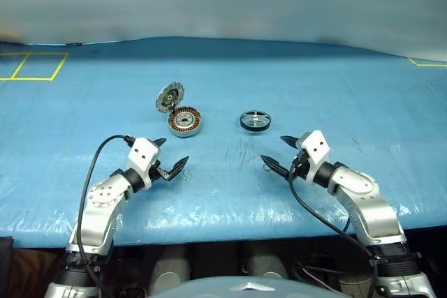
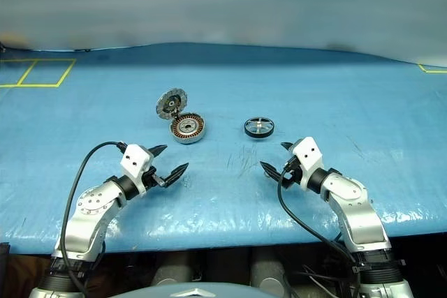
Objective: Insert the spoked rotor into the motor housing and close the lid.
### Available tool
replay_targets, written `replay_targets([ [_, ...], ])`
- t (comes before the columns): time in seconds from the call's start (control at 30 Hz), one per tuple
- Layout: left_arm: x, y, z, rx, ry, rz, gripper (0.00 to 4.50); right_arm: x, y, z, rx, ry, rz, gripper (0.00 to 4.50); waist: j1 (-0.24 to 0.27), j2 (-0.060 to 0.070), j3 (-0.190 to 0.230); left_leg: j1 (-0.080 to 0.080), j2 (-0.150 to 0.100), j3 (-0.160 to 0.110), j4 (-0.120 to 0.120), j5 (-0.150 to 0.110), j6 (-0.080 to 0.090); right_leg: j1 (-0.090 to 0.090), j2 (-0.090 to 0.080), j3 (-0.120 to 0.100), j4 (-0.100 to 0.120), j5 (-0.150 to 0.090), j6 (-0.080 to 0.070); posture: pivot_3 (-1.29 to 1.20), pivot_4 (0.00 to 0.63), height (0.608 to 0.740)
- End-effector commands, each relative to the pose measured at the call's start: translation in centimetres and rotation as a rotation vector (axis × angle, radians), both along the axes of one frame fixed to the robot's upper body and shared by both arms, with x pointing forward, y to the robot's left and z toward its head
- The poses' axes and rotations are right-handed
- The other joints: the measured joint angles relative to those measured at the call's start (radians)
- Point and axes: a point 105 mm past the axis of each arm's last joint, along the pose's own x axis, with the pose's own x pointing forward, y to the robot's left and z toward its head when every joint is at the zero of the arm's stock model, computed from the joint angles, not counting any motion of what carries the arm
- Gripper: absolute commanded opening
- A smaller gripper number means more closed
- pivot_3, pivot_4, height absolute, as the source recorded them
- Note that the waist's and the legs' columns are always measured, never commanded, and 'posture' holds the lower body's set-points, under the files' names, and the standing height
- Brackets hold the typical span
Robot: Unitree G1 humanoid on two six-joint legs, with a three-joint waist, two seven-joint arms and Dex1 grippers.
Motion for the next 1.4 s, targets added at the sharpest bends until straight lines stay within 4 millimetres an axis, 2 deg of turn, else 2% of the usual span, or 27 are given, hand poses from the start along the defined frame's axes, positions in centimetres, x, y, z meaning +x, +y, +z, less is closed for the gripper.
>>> replay_targets([
  [0.03, 0.1, -0.5, 1.1, 0.016, -0.046, -0.028, 4.50, 0.1, 0.3, 0.9, 0.000, -0.041, 0.008, 4.49, 0.000, 0.000, 0.000, 0.000, 0.000, 0.000, 0.000, 0.000, 0.000, 0.000, 0.000, 0.000, 0.000, 0.000, 0.000, 0.00, 0.150, 0.740],
  [0.33, 0.1, -0.5, 1.1, 0.027, -0.040, -0.036, 4.50, 0.0, 0.3, 0.9, 0.006, -0.038, 0.013, 4.49, 0.000, 0.000, 0.000, 0.000, 0.000, 0.000, 0.000, 0.000, 0.000, 0.000, 0.000, 0.000, 0.000, 0.000, 0.000, 0.00, 0.150, 0.740],
  [0.43, -0.1, -1.4, 1.9, 0.054, -0.046, -0.114, 4.50, 0.1, 0.4, 1.1, 0.008, -0.042, 0.012, 4.49, 0.000, 0.000, 0.000, 0.000, 0.000, 0.000, 0.000, 0.000, 0.000, 0.000, 0.000, 0.000, 0.000, 0.000, 0.000, 0.00, 0.150, 0.740],
  [0.57, 0.9, -1.7, 4.1, 0.345, -0.114, -0.297, 4.50, 0.3, 0.7, 1.2, 0.008, -0.047, 0.023, 4.49, 0.004, -0.002, 0.001, -0.001, 0.000, -0.001, 0.001, 0.000, -0.001, 0.000, 0.001, -0.001, 0.001, 0.000, 0.000, 0.00, 0.150, 0.740],
  [0.7, 3.1, -1.0, 4.9, 0.780, -0.130, -0.483, 4.50, 0.3, 1.6, 1.7, -0.004, -0.063, 0.069, 4.49, 0.002, -0.002, 0.001, 0.000, 0.000, 0.000, 0.000, 0.001, -0.001, 0.000, 0.000, 0.000, 0.000, 0.000, 0.000, 0.00, 0.150, 0.740],
  [0.83, 6.9, -0.6, 7.3, 1.087, -0.188, -0.516, 4.50, 0.1, 3.0, 2.5, -0.045, -0.100, 0.137, 4.49, 0.002, -0.003, 0.002, -0.002, -0.001, 0.000, 0.000, 0.000, -0.001, 0.000, 0.001, 0.000, -0.001, 0.000, 0.000, 0.00, 0.150, 0.740],
  [0.93, 8.9, -0.2, 8.4, 1.254, -0.191, -0.516, 4.50, -0.2, 3.9, 3.4, -0.057, -0.128, 0.180, 4.49, 0.000, -0.004, 0.003, -0.002, -0.001, -0.001, -0.001, 0.000, -0.001, -0.001, 0.003, 0.000, 0.000, 0.000, 0.000, 0.00, 0.150, 0.740],
  [1.1, 10.2, -0.3, 8.4, 1.384, -0.164, -0.559, 4.50, -0.1, 4.0, 4.3, -0.063, -0.150, 0.190, 4.49, 0.000, -0.004, 0.003, -0.002, -0.001, -0.002, -0.001, 0.000, 0.000, 0.000, 0.004, 0.001, 0.000, -0.002, 0.001, 0.00, 0.150, 0.740],
  [1.23, 9.8, -1.3, 6.6, 1.434, -0.101, -0.695, 4.50, 0.1, 3.6, 4.3, -0.086, -0.152, 0.186, 4.49, 0.002, -0.005, 0.004, -0.003, -0.001, -0.002, 0.000, 0.000, 0.000, 0.000, 0.004, 0.001, 0.000, -0.002, 0.001, 0.00, 0.150, 0.740],
  [1.4, 10.1, -1.7, 6.2, 1.441, -0.089, -0.722, 4.50, 0.1, 3.9, 4.0, -0.082, -0.147, 0.192, 4.49, 0.003, -0.006, 0.004, -0.003, -0.001, -0.003, 0.001, 0.000, 0.000, 0.000, 0.004, 0.001, 0.001, -0.002, 0.001, 0.00, 0.150, 0.740],
])
